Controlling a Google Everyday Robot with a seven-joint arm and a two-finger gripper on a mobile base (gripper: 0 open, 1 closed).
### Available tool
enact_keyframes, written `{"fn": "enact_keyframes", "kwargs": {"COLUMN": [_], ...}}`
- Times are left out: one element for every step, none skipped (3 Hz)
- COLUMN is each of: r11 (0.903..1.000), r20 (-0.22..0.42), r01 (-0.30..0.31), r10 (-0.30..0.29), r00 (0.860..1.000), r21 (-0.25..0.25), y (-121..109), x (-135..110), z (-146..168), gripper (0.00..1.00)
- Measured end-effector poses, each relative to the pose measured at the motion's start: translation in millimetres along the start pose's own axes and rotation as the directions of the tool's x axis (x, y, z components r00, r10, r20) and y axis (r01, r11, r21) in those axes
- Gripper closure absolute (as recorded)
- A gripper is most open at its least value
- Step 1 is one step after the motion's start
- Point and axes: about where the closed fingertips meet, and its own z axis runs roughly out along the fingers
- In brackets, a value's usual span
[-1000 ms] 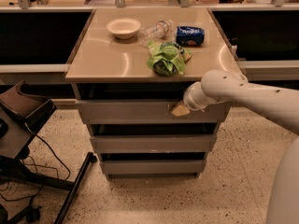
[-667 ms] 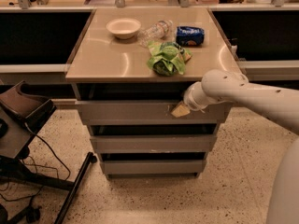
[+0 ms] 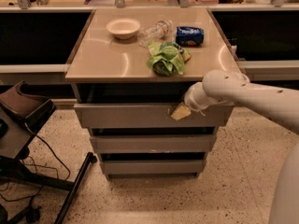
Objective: Open top drawer
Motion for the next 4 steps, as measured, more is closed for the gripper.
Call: {"fn": "enact_keyframes", "kwargs": {"r11": [1.0000, 1.0000, 1.0000, 0.9999], "r20": [0.000, 0.005, 0.005, 0.008], "r01": [0.000, -0.003, -0.003, -0.007], "r10": [0.000, 0.002, 0.003, 0.007], "r00": [1.000, 1.000, 1.000, 1.000], "r21": [0.000, 0.006, 0.006, 0.011], "y": [0, 8, 8, 15], "x": [0, 4, 3, 7], "z": [-1, -3, -6, -8], "gripper": [1.00, 1.00, 1.00, 1.00]}}
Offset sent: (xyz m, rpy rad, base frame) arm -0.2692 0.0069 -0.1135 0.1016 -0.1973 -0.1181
